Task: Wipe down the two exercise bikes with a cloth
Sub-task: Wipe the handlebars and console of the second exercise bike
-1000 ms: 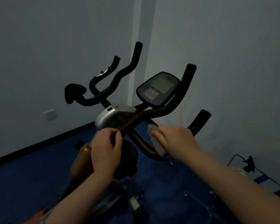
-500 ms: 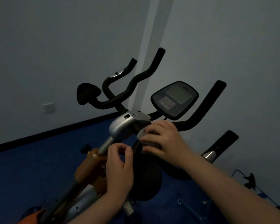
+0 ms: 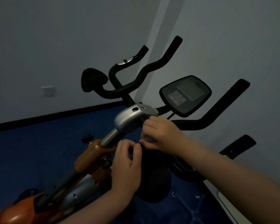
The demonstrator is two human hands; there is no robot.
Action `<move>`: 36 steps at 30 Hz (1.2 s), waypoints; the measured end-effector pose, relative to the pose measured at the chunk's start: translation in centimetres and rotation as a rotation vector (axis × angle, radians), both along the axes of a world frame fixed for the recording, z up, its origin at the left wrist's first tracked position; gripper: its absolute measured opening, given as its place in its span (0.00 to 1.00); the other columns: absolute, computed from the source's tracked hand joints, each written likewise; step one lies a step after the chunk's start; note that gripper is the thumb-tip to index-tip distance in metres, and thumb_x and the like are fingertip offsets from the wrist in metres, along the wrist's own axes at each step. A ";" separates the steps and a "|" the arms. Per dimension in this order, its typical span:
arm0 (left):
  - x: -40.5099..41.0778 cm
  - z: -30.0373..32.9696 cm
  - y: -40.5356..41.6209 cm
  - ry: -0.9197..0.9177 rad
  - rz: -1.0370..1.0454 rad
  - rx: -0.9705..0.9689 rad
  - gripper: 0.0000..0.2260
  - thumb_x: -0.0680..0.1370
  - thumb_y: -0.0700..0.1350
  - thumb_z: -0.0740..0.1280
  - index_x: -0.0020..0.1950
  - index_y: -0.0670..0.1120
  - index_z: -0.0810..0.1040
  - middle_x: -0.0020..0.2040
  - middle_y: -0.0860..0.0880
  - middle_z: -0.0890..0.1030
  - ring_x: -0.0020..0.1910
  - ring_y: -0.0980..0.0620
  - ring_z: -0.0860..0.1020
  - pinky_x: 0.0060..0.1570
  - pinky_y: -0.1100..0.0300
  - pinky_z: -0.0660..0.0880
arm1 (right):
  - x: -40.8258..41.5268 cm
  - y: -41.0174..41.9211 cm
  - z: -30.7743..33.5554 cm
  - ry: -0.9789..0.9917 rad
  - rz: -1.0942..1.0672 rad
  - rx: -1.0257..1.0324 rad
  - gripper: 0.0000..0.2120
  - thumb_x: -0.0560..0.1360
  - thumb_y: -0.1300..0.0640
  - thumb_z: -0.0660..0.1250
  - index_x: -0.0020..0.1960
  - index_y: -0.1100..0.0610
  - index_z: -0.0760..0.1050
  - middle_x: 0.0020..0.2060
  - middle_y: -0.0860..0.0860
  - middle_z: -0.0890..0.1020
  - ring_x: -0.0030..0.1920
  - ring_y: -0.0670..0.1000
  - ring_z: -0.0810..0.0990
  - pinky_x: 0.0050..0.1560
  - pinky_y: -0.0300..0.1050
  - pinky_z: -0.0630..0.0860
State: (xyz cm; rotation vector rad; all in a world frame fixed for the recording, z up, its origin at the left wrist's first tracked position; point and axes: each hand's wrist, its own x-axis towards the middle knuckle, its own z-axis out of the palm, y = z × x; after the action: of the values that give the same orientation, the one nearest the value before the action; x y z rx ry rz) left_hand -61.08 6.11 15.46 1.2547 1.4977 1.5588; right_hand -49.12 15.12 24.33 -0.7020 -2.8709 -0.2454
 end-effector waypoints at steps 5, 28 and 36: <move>-0.3 0.4 -0.1 0.042 -0.055 0.028 0.09 0.75 0.58 0.59 0.41 0.55 0.69 0.41 0.55 0.72 0.41 0.57 0.73 0.40 0.72 0.67 | 0.6 1.2 1.3 0.081 -0.123 -0.077 0.09 0.69 0.56 0.71 0.38 0.60 0.75 0.36 0.55 0.78 0.38 0.55 0.76 0.33 0.52 0.75; -1.3 2.8 2.9 0.040 -0.261 0.055 0.07 0.71 0.55 0.63 0.37 0.54 0.74 0.37 0.51 0.75 0.36 0.55 0.74 0.37 0.58 0.70 | 4.9 1.7 3.8 0.269 -0.587 0.039 0.08 0.71 0.55 0.70 0.39 0.59 0.75 0.37 0.54 0.77 0.41 0.56 0.75 0.39 0.46 0.69; -1.5 4.2 6.0 0.157 -0.491 0.069 0.03 0.70 0.53 0.65 0.42 0.59 0.76 0.42 0.57 0.78 0.43 0.58 0.76 0.43 0.61 0.72 | 6.8 0.1 2.7 0.314 -0.781 0.074 0.07 0.71 0.56 0.69 0.41 0.60 0.74 0.40 0.55 0.76 0.43 0.56 0.74 0.38 0.49 0.73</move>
State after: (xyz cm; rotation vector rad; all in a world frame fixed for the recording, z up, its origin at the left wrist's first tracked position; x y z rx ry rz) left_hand -62.54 12.14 19.65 1.6667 1.1143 1.2152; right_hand -42.28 15.25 27.05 -1.6447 -2.1581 -0.2989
